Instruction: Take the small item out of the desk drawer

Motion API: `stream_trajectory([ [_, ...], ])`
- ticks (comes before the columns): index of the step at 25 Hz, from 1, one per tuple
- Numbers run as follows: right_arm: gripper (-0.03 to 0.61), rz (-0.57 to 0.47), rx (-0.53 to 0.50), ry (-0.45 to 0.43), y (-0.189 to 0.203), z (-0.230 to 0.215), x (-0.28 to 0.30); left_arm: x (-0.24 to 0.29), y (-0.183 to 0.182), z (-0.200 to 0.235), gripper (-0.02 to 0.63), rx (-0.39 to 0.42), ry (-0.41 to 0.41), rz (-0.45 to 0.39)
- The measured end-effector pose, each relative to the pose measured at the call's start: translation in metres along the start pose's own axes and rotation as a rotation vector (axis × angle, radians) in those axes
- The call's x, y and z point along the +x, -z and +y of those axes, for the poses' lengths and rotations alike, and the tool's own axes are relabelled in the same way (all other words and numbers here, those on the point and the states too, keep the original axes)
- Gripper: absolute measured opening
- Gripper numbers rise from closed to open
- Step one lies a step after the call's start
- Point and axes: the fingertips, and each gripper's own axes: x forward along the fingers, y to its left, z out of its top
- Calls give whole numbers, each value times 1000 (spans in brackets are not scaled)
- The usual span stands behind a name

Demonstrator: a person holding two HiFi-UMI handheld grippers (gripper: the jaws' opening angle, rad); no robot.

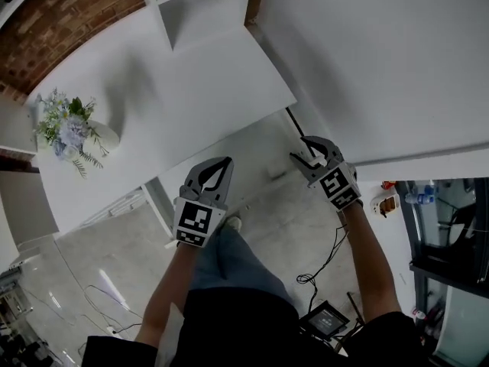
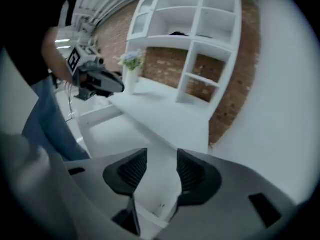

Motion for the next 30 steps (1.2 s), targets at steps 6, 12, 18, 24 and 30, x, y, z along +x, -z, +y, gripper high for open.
stream_trajectory([
  [6, 181, 234, -320, -394, 29, 39, 50, -11, 11, 5, 9, -24, -33, 8],
  [12, 181, 429, -468, -650, 81, 75, 88, -17, 26, 12, 9, -52, -61, 29],
  [18, 182, 547, -486, -775, 125, 94, 107, -21, 39, 17, 9, -73, -75, 55],
  [24, 198, 624, -491, -847, 144, 102, 115, -22, 51, 24, 9, -87, -82, 78],
  [30, 205, 682, -500, -940, 146, 113, 120, -23, 56, 28, 9, -86, -84, 92],
])
